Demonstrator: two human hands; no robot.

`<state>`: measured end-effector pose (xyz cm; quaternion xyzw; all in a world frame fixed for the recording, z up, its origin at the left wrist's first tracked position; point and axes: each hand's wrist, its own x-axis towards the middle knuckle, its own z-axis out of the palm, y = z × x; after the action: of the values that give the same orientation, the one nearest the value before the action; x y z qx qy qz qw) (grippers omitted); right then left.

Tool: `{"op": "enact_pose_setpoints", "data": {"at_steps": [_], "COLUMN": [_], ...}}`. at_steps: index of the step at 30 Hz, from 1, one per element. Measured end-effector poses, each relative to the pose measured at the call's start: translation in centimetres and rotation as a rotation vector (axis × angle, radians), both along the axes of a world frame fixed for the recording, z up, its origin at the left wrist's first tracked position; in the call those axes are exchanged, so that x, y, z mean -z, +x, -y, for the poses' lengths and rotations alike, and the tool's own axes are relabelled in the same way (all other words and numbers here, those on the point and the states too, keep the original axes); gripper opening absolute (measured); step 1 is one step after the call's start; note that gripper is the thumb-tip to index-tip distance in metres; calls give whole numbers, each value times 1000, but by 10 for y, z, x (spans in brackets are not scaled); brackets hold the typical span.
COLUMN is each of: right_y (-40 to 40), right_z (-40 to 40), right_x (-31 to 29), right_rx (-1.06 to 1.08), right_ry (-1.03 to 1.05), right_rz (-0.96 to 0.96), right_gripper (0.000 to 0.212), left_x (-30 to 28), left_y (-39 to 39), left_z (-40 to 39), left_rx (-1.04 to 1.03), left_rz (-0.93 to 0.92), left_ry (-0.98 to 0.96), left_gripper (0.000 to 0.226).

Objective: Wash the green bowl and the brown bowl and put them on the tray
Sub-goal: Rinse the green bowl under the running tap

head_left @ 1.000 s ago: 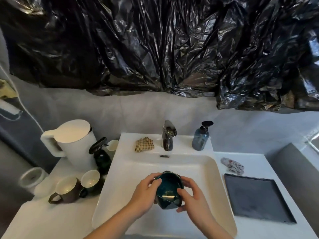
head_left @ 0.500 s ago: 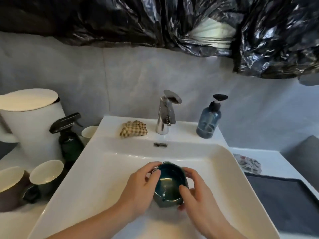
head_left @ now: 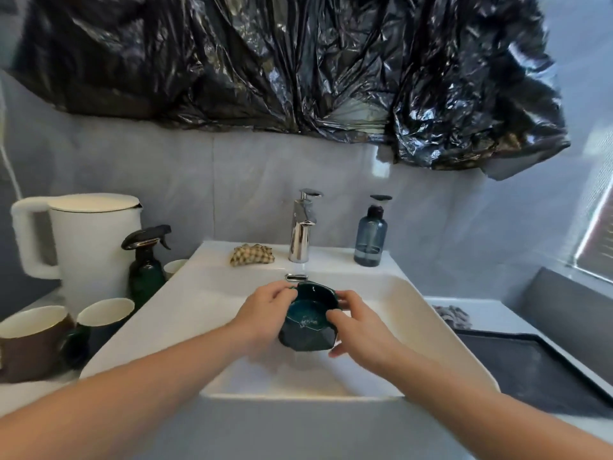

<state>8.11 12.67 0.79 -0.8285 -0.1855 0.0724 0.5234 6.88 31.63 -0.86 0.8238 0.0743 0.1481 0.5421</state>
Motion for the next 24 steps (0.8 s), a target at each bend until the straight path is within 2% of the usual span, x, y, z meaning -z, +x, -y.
{"op": "enact_pose_setpoints", "data": {"at_steps": [5, 11, 17, 21, 24], "right_y": [-8, 6, 51, 86, 103], "right_z": [1, 3, -15, -41, -58], "right_x": [-6, -6, -63, -102, -112], "right_rx": [-6, 116, 207, 233, 242], "right_ry": [-55, -24, 72, -36, -143], "right_rz": [51, 217, 451, 628, 693], "right_gripper": [35, 43, 39, 44, 39], "left_x": [-11, -33, -18, -5, 1], "left_y": [0, 25, 59, 64, 65], "left_z": [1, 1, -25, -35, -38], "left_rx": [-62, -65, -109, -155, -150], "left_rz": [-17, -77, -46, -26, -25], "left_ry": [63, 99, -8, -33, -41], "left_gripper": [26, 27, 31, 29, 26]}}
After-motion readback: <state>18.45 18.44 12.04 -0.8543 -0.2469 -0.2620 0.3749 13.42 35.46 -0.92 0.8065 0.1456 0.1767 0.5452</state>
